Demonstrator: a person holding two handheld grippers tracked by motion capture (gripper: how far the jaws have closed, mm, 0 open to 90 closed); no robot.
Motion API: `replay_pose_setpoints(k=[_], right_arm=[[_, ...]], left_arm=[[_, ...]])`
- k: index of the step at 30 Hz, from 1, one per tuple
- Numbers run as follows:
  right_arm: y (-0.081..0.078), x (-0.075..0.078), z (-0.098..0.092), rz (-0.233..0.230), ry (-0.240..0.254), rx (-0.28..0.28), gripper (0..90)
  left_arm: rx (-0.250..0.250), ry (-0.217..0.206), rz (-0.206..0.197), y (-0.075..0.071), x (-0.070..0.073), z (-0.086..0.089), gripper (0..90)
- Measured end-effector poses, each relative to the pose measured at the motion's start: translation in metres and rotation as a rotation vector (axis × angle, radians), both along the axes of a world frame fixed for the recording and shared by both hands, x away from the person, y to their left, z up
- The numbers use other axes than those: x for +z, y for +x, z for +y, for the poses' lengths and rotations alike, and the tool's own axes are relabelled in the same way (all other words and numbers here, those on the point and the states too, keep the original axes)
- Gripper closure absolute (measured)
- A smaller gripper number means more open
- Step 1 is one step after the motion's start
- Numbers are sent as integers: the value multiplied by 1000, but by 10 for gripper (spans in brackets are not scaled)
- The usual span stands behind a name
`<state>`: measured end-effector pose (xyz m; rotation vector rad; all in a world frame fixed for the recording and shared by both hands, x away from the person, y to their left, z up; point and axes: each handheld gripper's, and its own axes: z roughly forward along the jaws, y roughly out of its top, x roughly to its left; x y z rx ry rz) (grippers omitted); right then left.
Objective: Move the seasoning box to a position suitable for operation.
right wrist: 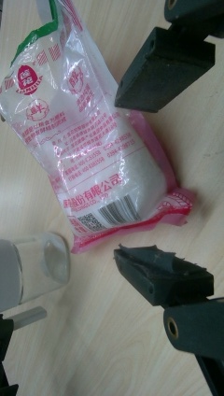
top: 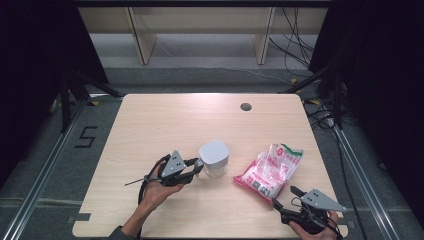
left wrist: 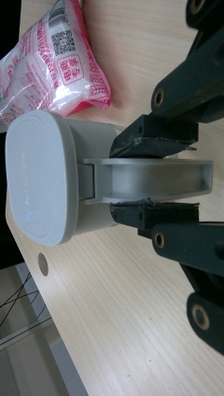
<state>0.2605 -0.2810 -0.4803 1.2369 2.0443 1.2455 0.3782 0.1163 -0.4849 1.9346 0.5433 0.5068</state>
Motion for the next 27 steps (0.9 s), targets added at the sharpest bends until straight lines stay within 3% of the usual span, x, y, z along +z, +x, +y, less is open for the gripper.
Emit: replay_pose_setpoints(k=[6, 11, 14, 15, 16, 17, 21, 27], right_arm=[[0, 0, 0, 2, 1, -2, 234], [2, 0, -2, -17, -16, 21, 234], [2, 0, -2, -11, -4, 26, 234], [2, 0, -2, -17, -15, 13, 234], [0, 0, 0, 6, 3, -5, 234], [2, 0, -2, -11, -5, 23, 234], [2, 0, -2, -12, -4, 22, 233], [2, 0, -2, -12, -4, 23, 234]], left_arm=[[54, -6, 21, 11, -8, 2, 671], [140, 4, 5, 16, -12, 5, 680], [158, -10, 5, 16, -14, 3, 687], [158, -3, 4, 17, -13, 3, 689], [158, 3, 1, 17, -13, 3, 691], [159, -6, 7, 18, -13, 3, 694], [135, -24, 13, 19, -14, 4, 694], [113, -16, 6, 18, -14, 2, 694]])
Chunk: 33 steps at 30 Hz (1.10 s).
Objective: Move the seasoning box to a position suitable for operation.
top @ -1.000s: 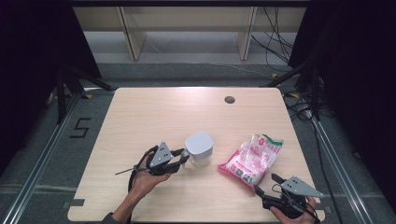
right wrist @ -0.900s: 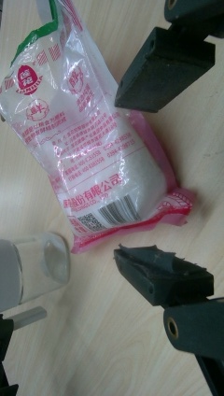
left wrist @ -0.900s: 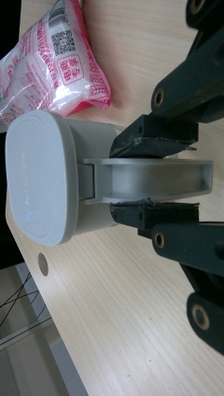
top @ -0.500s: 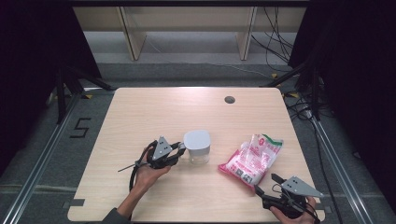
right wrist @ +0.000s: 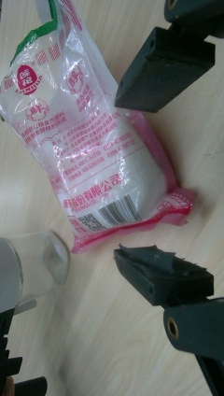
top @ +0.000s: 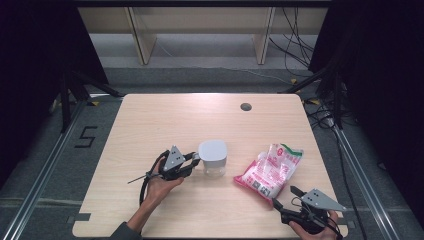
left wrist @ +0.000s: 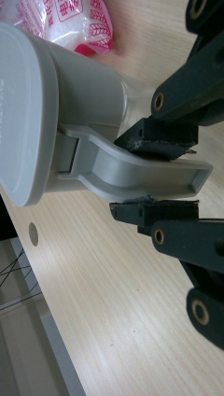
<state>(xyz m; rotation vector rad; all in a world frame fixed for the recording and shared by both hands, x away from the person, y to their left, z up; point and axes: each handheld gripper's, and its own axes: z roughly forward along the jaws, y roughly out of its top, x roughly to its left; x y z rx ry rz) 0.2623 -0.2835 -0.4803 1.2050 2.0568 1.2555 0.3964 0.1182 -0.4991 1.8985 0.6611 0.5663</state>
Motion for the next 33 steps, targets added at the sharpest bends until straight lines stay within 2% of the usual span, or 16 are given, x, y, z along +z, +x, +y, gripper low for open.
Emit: replay_pose_setpoints(k=[4, 7, 8, 13, 15, 16, 19, 21, 22, 24, 25, 26, 27, 28, 30, 33], right_arm=[[0, 0, 1, -8, 1, -4, 234], [-1, 0, 2, 10, 15, -17, 234], [0, 0, 1, 3, 1, 0, 234], [1, -1, 2, -16, -7, -9, 234], [1, 0, 2, -7, -9, 1, 234], [1, 0, 1, -30, -14, 3, 234], [0, 0, 1, -25, -11, 0, 234], [1, 0, 1, -29, -12, 4, 234], [1, 0, 2, -26, -5, 4, 234], [1, 0, 3, -31, -9, 10, 234], [1, 0, 3, -31, -9, 10, 234], [1, 0, 3, -32, -11, 14, 233], [1, 0, 3, -32, -11, 14, 233], [1, 0, 1, -28, -17, 20, 232], [2, 0, 1, -34, -15, 15, 231], [0, 0, 2, -5, -3, 8, 227]], left_arm=[[-37, -24, 11, -1, -1, -2, 694], [-33, -16, 8, -2, 0, -4, 694], [-39, -18, 11, -2, 0, -4, 694], [-54, -19, 6, -1, -1, -8, 694], [-55, -14, 13, -2, 0, -10, 693], [-64, -24, 9, -1, -1, -9, 693], [-64, -28, 12, -1, -1, -9, 689], [-52, -19, 18, -2, -1, -9, 659], [-44, -27, 25, -3, -1, -8, 578], [-45, -26, 29, -4, 0, -6, 541], [-43, -35, 43, -5, 0, -4, 541], [-44, -45, 77, -8, 3, 0, 454], [-44, -45, 77, -8, 3, 0, 420], [-45, -40, 93, -12, 8, 4, 418], [-41, -36, 91, -15, 11, 6, 418], [-44, -48, 94, -20, 17, 8, 395]])
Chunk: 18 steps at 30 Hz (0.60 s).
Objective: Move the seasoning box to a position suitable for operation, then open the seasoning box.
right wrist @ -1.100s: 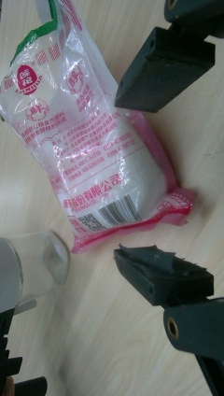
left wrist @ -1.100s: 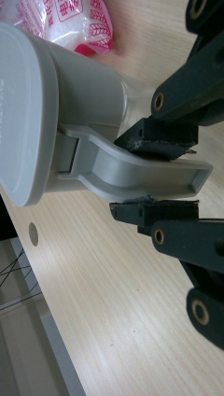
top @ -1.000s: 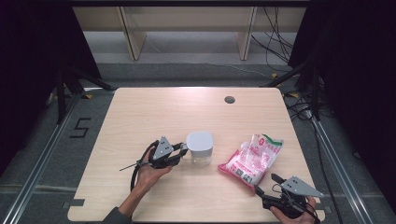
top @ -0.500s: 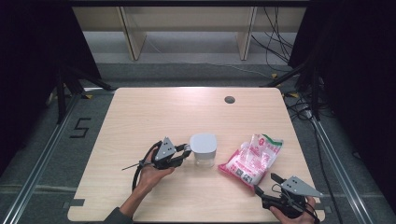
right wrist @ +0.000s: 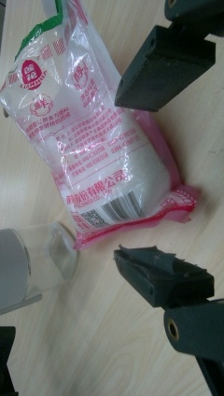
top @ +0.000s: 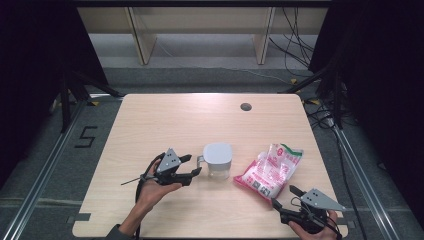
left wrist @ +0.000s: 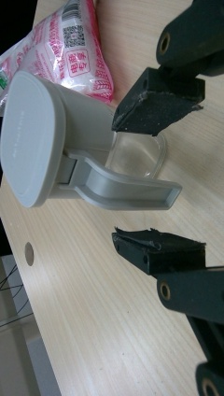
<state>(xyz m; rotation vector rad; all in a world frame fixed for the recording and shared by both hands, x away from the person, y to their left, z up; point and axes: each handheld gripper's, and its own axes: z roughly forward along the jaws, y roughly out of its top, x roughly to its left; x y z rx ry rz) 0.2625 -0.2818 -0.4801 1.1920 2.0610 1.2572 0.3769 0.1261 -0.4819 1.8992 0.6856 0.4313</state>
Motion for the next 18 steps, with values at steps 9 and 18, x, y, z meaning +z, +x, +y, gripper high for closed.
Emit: replay_pose_setpoints(k=[9, 18], right_arm=[[1, 0, 2, -19, -6, 12, 214], [2, -1, 4, -12, -6, 1, 214]], left_arm=[[-26, 4, 0, -10, 17, 0, 484], [20, -35, -65, -12, 24, 5, 833]])
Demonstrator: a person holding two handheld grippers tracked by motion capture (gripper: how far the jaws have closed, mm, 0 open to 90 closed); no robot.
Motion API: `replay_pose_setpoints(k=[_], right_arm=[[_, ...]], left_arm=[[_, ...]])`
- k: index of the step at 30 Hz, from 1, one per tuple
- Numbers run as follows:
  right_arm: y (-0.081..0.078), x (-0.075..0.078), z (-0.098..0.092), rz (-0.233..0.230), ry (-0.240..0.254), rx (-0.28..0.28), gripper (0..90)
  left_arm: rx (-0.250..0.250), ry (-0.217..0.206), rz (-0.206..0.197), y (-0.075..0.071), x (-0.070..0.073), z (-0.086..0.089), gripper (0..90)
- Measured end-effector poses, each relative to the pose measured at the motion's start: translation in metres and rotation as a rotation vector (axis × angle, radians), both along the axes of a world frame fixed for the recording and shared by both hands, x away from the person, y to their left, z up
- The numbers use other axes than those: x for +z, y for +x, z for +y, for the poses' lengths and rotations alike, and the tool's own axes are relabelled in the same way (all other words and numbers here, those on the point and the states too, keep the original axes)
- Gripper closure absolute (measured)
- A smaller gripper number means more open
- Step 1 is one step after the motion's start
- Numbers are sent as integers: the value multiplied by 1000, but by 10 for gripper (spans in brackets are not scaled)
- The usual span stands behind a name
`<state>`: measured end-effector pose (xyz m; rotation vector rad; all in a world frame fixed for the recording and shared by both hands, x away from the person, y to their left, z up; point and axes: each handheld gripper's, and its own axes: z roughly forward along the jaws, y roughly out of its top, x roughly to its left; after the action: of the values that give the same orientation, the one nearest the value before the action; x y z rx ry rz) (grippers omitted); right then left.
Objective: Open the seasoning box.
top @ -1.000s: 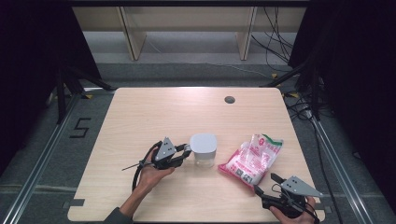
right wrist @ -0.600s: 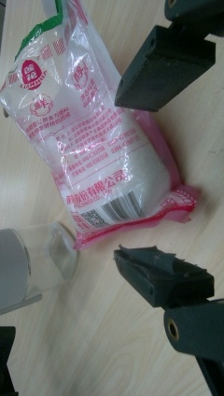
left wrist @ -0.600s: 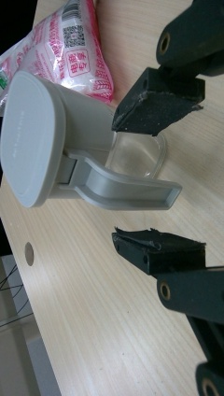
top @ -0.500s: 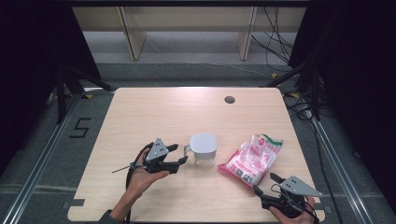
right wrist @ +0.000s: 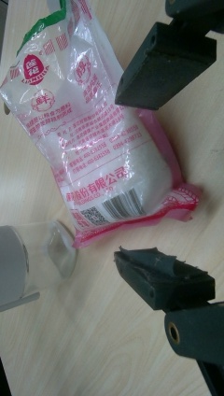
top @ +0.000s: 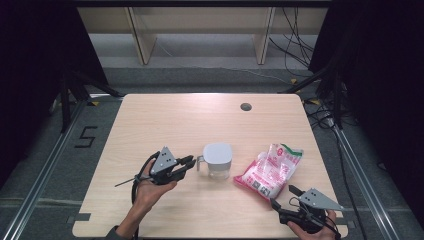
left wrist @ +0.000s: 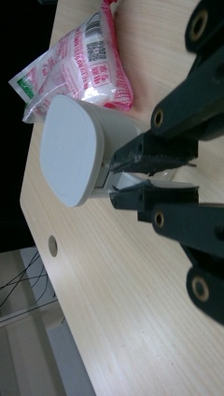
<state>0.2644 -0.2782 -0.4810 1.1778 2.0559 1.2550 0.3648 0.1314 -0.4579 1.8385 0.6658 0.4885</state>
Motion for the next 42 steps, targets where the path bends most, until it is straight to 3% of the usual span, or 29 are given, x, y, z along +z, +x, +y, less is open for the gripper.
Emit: replay_pose_setpoints(k=[1, 4, 5, 8, 12, 15, 20, 21, 22, 23, 24, 25, 26, 27, 29, 31, 33, 35, 39, 42], right_arm=[[1, 0, -1, 2, -2, 21, 214], [1, 0, -1, -1, 4, 15, 214], [1, 0, -1, -8, 5, 24, 214], [1, 0, -1, -21, -15, 18, 214], [0, 1, 5, 6, 8, 7, 209], [2, 1, 5, -22, -20, 22, 203], [3, 1, 7, -2, 0, 42, 185], [0, 2, 9, 24, 10, 16, 180], [2, 2, 8, 0, -7, 33, 172], [0, 2, 10, 10, 7, 20, 168], [2, 2, 10, -18, -29, 59, 165], [3, 1, 11, -34, -33, 58, 164], [3, 2, 13, -20, -19, 55, 160], [3, 2, 13, -17, -22, 57, 160], [3, 2, 14, -16, -23, 53, 161], [4, 1, 16, -37, -44, 64, 167], [1, 3, 19, -7, -29, 38, 179], [4, 2, 20, -16, -37, 53, 215], [10, 4, 23, -25, -60, 72, 268], [14, 6, 27, -7, -53, 52, 311]], left_arm=[[2, 4, -8, 0, 2, 0, 858], [4, 7, -22, -1, 3, -2, 892], [-7, 25, -35, 0, 4, -3, 892], [-20, 20, -39, 0, 6, -10, 892], [-33, 14, -41, 7, 11, -19, 893], [-33, -3, -36, 12, 13, -23, 892], [-39, -1, -29, 18, 13, -26, 892], [-40, -8, -31, 20, 13, -28, 891], [-34, -8, -30, 21, 13, -28, 891], [-36, -8, -30, 22, 14, -29, 891], [-41, -6, -34, 22, 15, -30, 888], [-42, -12, -35, 23, 15, -31, 884], [-44, -7, -44, 24, 15, -31, 885], [-33, 29, -59, 23, 16, -33, 885], [-36, 20, -51, 23, 15, -33, 884], [-23, 31, -58, 24, 15, -32, 883], [-13, 44, -70, 26, 13, -31, 883], [-14, 24, -57, 27, 12, -30, 883], [-20, 27, -56, 28, 12, -31, 883], [-34, 18, -47, 28, 12, -32, 883]])
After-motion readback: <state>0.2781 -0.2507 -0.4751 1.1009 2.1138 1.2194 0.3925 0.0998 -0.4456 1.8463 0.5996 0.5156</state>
